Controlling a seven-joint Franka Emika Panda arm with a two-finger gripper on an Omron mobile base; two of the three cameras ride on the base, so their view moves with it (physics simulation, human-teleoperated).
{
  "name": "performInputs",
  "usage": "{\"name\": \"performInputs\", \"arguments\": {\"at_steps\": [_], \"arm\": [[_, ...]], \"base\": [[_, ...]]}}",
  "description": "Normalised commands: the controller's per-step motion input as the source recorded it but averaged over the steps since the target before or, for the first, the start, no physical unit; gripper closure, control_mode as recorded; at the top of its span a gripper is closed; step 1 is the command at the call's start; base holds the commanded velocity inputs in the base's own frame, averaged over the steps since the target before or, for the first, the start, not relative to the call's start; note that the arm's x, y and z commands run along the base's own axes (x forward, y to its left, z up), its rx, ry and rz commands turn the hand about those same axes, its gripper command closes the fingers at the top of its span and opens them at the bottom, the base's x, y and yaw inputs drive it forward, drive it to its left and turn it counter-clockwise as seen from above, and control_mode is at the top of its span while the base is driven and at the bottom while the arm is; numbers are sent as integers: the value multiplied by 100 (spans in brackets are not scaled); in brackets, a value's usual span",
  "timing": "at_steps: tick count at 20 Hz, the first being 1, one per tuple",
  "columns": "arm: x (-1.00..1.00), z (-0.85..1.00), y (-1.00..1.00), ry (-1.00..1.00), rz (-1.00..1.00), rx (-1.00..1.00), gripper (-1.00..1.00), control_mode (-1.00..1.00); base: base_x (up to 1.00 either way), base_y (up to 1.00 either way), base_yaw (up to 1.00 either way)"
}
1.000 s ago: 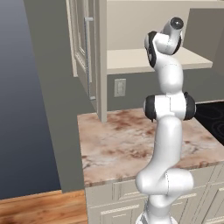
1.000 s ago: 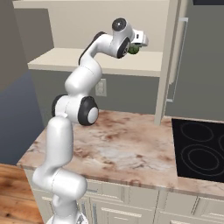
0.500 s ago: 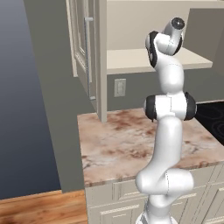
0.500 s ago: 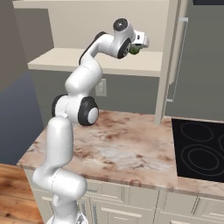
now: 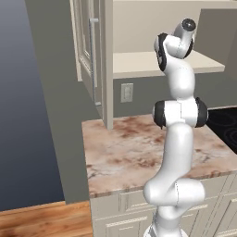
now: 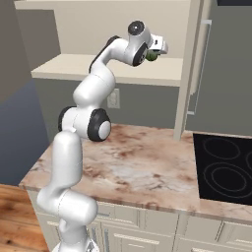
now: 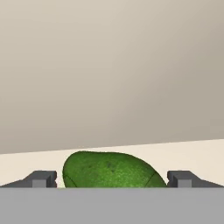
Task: Pick the avocados from the cabinet and place them in one bowl. Pick the tomato from the sink and place it in the other bowl.
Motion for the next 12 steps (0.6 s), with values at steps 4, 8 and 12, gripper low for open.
{"name": "performInputs", "arguments": {"at_steps": [4, 8, 12], "arm": [[0, -4, 0, 4, 0, 0, 100, -100], [0, -3, 0, 3, 0, 0, 100, -100], [0, -4, 0, 2, 0, 0, 100, -100]], "base": [[0, 0, 0], [0, 0, 0], [0, 0, 0]]}}
